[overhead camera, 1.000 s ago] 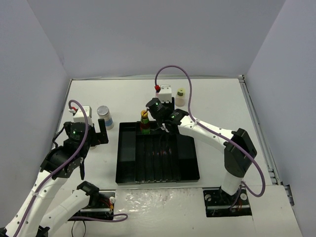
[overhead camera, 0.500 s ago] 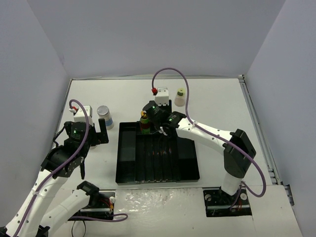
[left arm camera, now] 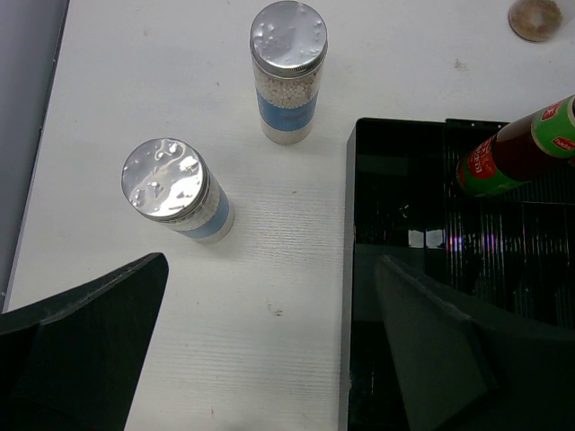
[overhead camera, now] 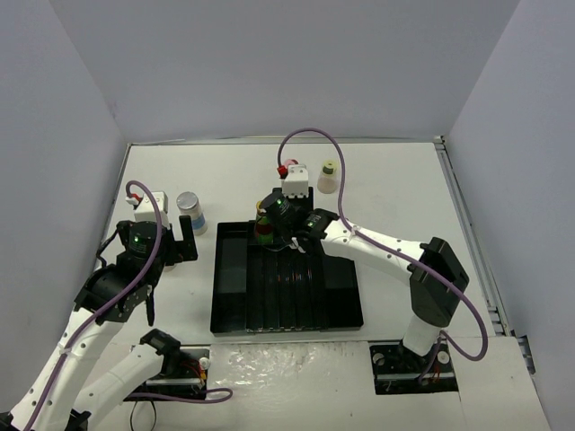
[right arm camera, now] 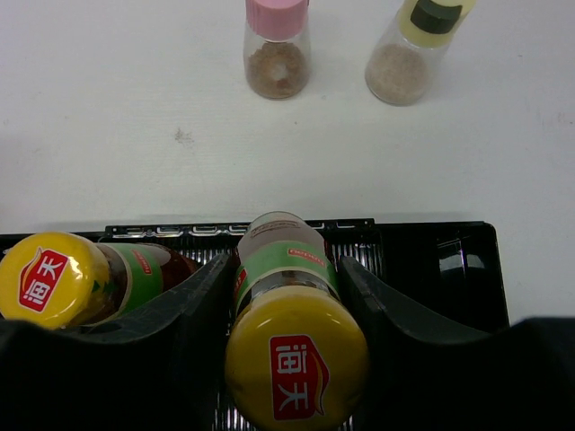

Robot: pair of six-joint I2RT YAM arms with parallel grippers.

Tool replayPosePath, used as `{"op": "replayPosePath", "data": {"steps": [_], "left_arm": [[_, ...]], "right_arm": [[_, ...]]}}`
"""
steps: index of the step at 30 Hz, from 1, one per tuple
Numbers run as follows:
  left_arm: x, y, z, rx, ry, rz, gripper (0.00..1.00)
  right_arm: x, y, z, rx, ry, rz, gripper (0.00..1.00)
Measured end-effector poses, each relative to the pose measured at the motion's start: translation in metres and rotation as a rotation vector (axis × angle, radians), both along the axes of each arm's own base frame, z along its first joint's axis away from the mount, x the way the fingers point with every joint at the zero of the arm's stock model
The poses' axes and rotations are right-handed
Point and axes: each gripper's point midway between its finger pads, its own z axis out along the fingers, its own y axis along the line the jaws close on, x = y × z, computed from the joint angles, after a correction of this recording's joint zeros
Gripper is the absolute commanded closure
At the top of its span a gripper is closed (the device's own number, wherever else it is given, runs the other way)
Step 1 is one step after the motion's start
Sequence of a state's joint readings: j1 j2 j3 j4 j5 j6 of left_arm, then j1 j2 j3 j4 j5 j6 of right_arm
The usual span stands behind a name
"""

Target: Organize the condiment bottles

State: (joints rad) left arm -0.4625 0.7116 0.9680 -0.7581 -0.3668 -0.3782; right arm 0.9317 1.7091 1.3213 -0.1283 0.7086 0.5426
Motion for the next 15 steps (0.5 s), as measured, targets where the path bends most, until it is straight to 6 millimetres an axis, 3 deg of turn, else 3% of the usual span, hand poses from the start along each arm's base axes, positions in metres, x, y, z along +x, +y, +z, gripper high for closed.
{"op": "replayPosePath", "data": {"steps": [15], "left_arm": [[0.0002, 0.0000, -0.0003, 0.001, 0.001, 0.000, 0.03]], "right_arm": [[-0.0053, -0.0089, -0.0022, -0.003, 0.005, -0.016, 1.00]]}}
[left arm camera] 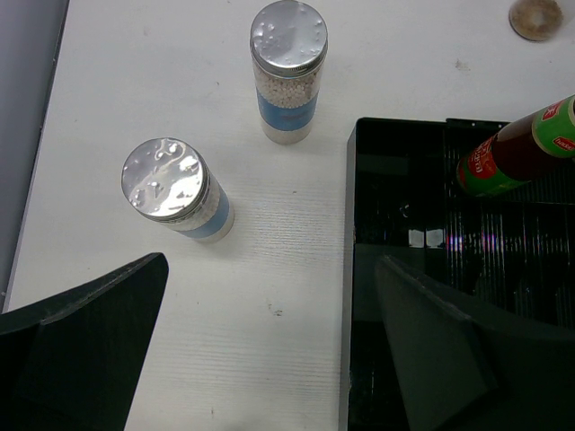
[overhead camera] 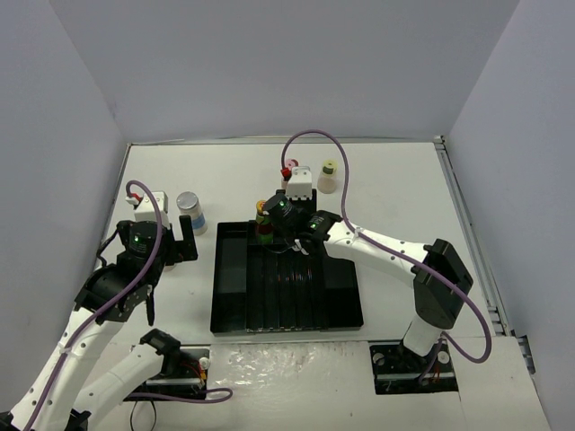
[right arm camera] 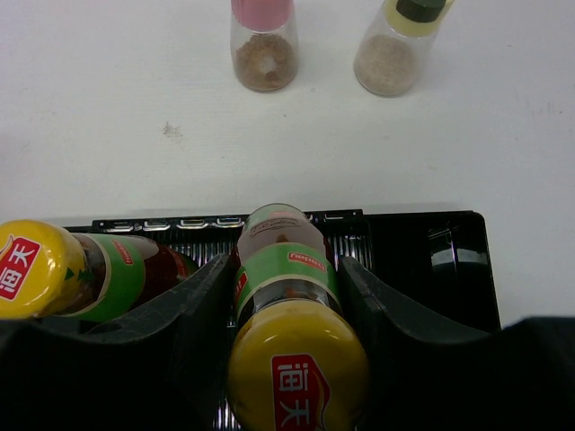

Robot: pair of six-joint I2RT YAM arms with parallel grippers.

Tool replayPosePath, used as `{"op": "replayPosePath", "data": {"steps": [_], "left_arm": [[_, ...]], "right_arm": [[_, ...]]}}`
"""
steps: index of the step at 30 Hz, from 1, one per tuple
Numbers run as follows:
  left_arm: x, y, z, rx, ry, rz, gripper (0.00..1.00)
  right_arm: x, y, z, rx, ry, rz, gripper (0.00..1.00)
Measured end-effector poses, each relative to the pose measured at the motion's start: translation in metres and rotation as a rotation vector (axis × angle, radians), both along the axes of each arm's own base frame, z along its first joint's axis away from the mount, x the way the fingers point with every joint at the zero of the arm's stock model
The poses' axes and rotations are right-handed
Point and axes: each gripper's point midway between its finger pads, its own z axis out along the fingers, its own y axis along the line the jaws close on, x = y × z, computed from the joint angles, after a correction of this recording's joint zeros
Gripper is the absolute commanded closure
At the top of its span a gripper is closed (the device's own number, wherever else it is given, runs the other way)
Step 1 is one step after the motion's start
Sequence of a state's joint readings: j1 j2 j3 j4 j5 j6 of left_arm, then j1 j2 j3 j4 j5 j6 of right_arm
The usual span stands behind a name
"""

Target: Organize the condiment bottles

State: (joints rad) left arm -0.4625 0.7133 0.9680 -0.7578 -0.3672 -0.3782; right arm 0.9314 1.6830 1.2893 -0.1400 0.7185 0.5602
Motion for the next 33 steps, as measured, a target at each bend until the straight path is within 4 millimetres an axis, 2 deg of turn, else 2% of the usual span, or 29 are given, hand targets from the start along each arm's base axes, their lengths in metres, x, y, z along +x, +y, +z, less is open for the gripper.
{"op": "replayPosePath", "data": {"steps": [33], "left_arm": [[0.001, 0.000, -0.001, 0.003, 0.006, 0.000, 0.03]], "right_arm": [[-0.019, -0.006, -0.011, -0.050, 0.048, 0.016, 1.00]]}}
